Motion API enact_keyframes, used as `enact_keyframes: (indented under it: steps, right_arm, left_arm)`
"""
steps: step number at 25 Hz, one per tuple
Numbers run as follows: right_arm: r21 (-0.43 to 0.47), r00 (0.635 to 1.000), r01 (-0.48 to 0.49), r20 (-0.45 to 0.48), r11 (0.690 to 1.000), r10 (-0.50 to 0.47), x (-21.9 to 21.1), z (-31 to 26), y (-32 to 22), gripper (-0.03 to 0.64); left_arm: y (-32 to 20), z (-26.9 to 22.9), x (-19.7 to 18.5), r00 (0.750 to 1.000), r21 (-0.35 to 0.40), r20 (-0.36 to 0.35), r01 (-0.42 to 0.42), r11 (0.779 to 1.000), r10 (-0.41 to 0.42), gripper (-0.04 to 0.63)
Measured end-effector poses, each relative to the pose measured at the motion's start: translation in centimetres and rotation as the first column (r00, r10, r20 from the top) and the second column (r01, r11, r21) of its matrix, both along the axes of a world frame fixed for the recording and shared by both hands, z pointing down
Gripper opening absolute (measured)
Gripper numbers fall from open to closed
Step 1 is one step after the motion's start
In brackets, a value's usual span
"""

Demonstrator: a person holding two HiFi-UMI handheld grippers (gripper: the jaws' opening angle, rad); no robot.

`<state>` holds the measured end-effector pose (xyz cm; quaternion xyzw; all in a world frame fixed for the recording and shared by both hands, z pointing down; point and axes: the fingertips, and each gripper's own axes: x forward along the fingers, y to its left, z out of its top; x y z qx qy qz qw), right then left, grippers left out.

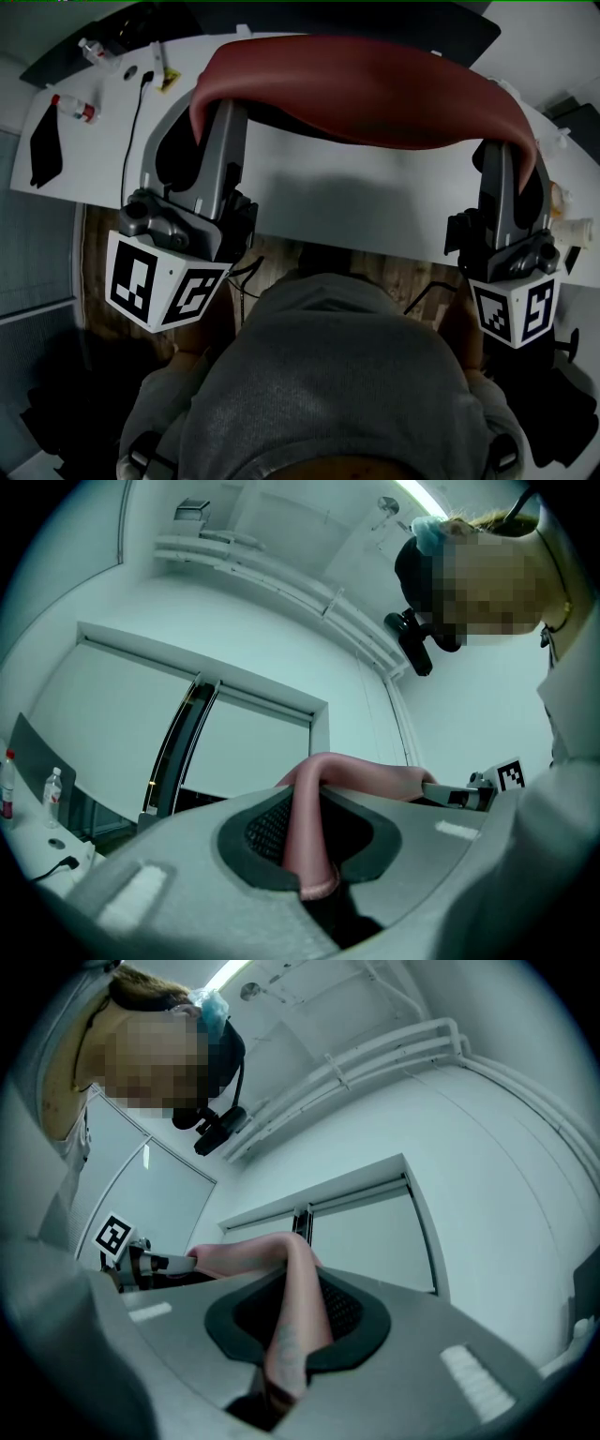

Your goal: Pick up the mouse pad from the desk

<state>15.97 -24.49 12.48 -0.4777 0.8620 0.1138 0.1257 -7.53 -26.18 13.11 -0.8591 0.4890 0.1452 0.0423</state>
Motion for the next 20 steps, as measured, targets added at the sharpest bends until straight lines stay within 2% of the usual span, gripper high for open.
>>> enact_keyframes:
  steps: [20]
  right_arm:
    - [0.001,1.000,-0.002,0.020,1.000,0.002,0.05,0.12,0.85,0.055]
  left_arm:
    - [0.53,0.09,-0.06,1.000,0.001,-0.009,0.005,1.000,-0.004,0.049]
